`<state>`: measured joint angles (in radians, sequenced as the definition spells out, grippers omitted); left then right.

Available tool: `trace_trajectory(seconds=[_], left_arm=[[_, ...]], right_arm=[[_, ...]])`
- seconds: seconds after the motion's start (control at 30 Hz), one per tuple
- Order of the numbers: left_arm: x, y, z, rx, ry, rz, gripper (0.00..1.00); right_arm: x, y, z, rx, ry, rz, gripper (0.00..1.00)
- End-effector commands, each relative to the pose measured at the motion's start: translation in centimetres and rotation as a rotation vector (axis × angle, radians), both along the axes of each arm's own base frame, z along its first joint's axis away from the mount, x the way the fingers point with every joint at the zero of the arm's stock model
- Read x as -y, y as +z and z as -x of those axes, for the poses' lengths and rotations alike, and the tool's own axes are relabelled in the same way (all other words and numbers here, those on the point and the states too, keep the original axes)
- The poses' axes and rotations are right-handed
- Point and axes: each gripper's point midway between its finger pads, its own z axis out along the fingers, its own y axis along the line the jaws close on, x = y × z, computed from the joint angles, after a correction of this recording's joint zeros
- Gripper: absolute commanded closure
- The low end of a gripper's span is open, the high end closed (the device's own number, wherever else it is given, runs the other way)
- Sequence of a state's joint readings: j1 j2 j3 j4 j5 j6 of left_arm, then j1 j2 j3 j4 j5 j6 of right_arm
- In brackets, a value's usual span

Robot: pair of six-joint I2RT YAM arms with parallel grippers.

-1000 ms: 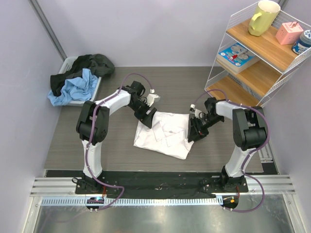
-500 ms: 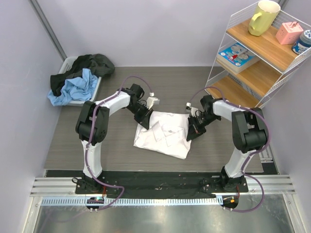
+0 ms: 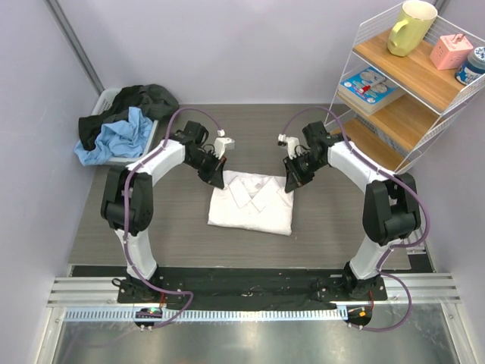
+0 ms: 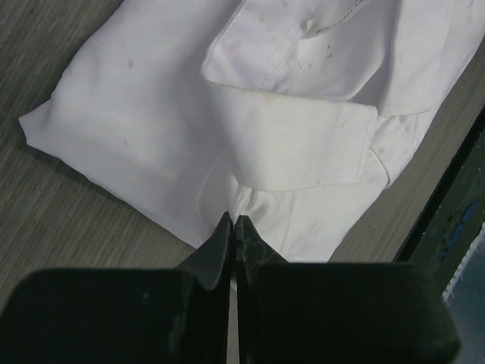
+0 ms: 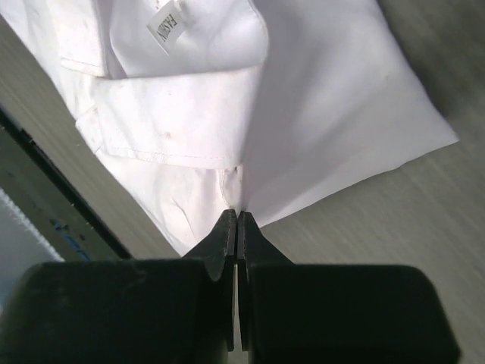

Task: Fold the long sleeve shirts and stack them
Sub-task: Fold the shirt

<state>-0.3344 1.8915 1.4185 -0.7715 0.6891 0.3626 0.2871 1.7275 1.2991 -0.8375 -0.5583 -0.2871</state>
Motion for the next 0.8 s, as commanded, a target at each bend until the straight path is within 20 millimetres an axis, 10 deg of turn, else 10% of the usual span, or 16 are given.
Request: trace_trajectory(seconds=[0.0, 0.37, 0.6, 0.77], left_arm=[[0.4, -0.1, -2.7, 0.067, 0.056, 0.012, 1.0], [0.0, -4.0, -3.4, 0.002, 0.076, -0.049, 0.95], [1.1, 1.8, -4.9, 0.165, 0.093, 0.056, 0.99], [0.8, 0.9, -6.2, 0.184, 0.136, 0.026, 1.0]], right_arm=[[0.3, -0.6, -4.4, 0.127, 0.017, 0.06, 0.99], [1.7, -4.6, -6.2, 0.105, -0.008, 0.135, 0.99], [1.0, -0.1, -7.3, 0.205, -0.037, 0.075, 0.99], [1.8, -1.0, -8.2, 0.234, -0.057, 0.107, 0.99]])
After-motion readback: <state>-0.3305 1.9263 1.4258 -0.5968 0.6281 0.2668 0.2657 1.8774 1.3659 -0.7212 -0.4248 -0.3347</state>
